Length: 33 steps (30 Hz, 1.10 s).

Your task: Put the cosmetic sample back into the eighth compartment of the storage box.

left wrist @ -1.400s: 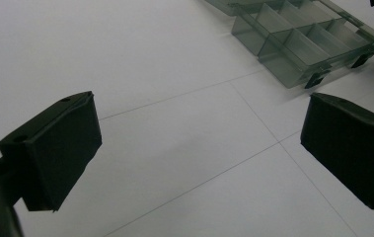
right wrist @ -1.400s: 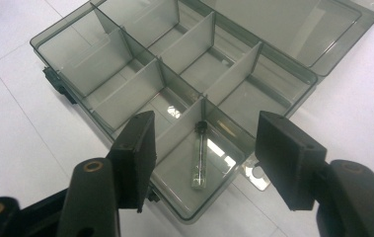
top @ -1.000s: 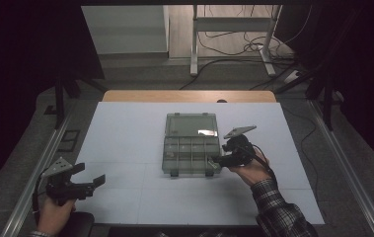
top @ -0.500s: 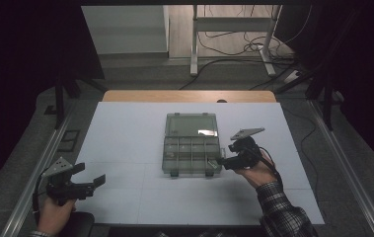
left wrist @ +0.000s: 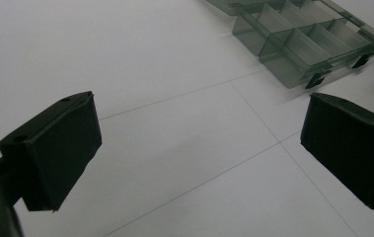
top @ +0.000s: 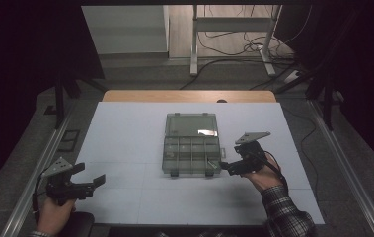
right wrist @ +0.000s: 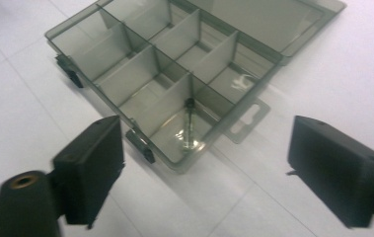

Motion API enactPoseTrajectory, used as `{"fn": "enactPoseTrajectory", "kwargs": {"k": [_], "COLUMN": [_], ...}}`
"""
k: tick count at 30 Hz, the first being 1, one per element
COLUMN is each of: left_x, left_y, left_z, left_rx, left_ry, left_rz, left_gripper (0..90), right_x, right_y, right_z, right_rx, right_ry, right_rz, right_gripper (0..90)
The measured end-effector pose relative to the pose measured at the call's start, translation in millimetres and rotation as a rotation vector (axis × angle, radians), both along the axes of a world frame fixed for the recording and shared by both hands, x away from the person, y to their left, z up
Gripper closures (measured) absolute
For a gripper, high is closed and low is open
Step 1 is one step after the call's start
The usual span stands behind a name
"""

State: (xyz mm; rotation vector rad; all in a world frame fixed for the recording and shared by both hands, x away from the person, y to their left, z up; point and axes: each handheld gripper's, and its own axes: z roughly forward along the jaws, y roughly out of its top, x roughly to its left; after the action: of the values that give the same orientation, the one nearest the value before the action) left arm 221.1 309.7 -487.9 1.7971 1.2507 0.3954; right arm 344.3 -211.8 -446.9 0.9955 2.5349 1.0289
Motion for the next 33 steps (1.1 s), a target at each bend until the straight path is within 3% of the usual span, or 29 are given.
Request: {"fn": "enactPoseTrajectory", "kwargs": {"k": [12, 23, 33], "left_x": [0.1, -0.1, -0.1], "left_y": [0.1, -0.2, -0.2], "left_z": [0.0, 0.0, 0.1], "left_rx": [0.001, 0.001, 0.003], "left_ry": [0.001, 0.000, -0.001], "left_rz": [0.001, 0.002, 0.002], "left_gripper": [2.5, 2.5, 2.5], "right_x": [-9.6, -20.5, -30.5], "right_y": [-14.0, -28.2, -46.6], "right_z": [0.5, 0.9, 1.5], "right_rx": [-0.008, -0.013, 0.020], "right_ry": [-0.039, -0.072, -0.087], "right_rz": [-0.030, -0.041, -0.078], "right_gripper": [2.4, 0.3, 0.0]}}
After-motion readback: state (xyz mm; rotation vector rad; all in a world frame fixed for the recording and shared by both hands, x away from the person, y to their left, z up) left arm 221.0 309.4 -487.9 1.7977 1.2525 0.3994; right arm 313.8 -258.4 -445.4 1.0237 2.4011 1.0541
